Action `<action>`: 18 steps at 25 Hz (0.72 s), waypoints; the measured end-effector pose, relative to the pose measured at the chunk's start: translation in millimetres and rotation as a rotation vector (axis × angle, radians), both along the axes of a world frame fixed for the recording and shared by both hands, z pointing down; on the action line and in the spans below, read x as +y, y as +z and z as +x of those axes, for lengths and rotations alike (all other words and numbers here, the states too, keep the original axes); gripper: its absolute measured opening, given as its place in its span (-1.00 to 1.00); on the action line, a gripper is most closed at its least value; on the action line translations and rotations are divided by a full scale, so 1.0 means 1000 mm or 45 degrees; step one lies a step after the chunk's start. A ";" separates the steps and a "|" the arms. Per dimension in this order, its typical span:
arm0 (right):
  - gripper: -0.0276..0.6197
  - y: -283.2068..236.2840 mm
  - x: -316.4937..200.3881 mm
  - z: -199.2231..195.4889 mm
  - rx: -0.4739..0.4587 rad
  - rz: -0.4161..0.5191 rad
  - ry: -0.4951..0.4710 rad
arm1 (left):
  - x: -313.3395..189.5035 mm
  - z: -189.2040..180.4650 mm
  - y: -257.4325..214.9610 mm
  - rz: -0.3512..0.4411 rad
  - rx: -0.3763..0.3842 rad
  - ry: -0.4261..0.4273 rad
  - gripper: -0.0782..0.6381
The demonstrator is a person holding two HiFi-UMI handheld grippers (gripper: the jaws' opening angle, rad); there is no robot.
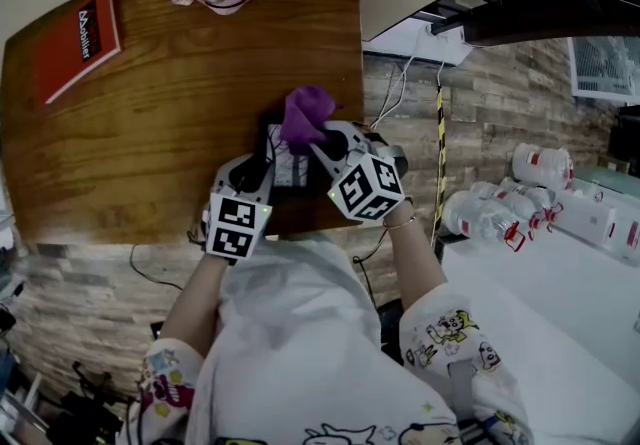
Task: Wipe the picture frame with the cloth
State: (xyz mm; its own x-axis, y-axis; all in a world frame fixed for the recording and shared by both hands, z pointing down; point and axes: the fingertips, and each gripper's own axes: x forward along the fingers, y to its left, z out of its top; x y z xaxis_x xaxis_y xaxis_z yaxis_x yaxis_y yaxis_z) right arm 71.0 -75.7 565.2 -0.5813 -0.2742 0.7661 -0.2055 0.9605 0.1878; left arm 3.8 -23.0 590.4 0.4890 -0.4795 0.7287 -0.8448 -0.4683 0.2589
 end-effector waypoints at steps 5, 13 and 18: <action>-0.83 0.010 0.003 0.035 0.088 -0.016 0.097 | 0.000 -0.001 0.000 0.003 -0.005 -0.002 -0.49; -0.83 0.010 0.007 0.045 0.006 -0.046 0.225 | 0.000 0.000 0.000 0.005 -0.004 -0.004 -0.48; -0.83 -0.028 0.010 0.024 -0.175 -0.062 0.270 | 0.000 0.001 0.000 0.010 -0.006 -0.003 -0.48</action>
State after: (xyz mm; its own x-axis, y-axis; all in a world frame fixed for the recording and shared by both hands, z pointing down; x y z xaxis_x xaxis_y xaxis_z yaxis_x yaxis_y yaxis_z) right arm 95.3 -66.0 536.9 -0.6143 -0.3659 0.6991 -0.4235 0.9005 0.0991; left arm 4.5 -23.0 589.9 0.4846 -0.4862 0.7272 -0.8470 -0.4686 0.2511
